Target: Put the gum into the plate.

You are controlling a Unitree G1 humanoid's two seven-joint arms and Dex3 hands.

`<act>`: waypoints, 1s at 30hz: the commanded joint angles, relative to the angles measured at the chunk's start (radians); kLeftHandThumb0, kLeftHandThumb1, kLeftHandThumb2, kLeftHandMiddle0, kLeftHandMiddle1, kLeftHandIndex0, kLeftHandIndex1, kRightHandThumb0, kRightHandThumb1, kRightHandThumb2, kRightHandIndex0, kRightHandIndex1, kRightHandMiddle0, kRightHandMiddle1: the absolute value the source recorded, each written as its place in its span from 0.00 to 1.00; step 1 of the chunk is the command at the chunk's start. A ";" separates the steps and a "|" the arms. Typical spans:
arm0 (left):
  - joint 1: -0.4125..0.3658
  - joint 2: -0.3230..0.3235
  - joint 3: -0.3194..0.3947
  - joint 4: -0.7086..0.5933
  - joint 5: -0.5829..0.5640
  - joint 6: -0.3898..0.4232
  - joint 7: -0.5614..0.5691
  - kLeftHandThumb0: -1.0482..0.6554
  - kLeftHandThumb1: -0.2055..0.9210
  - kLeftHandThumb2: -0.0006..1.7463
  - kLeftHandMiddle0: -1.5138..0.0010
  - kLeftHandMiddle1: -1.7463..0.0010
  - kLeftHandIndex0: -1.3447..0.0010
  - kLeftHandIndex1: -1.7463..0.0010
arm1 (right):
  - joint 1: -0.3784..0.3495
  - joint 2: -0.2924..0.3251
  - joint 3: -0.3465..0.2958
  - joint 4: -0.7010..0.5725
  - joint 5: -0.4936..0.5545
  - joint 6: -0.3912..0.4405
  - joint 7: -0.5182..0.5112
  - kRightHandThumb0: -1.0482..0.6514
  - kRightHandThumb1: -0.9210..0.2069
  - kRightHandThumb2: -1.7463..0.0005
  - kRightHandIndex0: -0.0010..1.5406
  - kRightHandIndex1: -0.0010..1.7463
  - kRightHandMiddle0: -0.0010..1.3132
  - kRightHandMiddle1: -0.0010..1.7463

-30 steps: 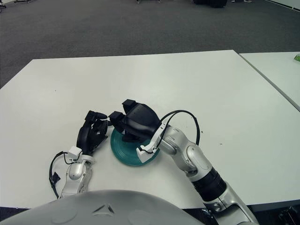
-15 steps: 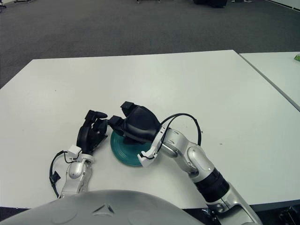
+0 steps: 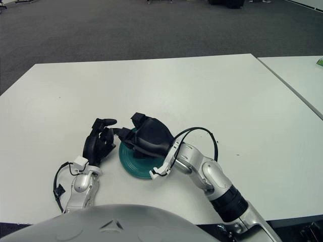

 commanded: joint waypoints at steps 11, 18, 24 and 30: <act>-0.003 -0.031 0.042 0.099 -0.201 0.060 -0.142 0.18 1.00 0.48 0.83 0.45 0.97 0.35 | -0.023 -0.036 -0.029 -0.051 0.187 0.043 0.242 0.01 0.00 0.42 0.04 0.07 0.00 0.17; -0.032 -0.048 0.087 0.174 -0.210 -0.013 -0.155 0.15 1.00 0.51 0.86 0.61 1.00 0.48 | -0.023 -0.037 -0.045 -0.052 0.199 0.027 0.233 0.00 0.00 0.42 0.00 0.01 0.00 0.03; -0.052 -0.045 0.103 0.236 -0.148 -0.105 -0.130 0.13 1.00 0.53 0.86 0.75 1.00 0.59 | -0.019 -0.034 -0.058 -0.045 0.183 0.004 0.192 0.00 0.00 0.44 0.00 0.00 0.00 0.00; -0.053 -0.049 0.081 0.230 -0.114 -0.114 -0.132 0.11 1.00 0.54 0.85 0.85 1.00 0.64 | -0.008 -0.034 -0.068 -0.036 0.188 -0.009 0.164 0.00 0.00 0.45 0.00 0.00 0.00 0.00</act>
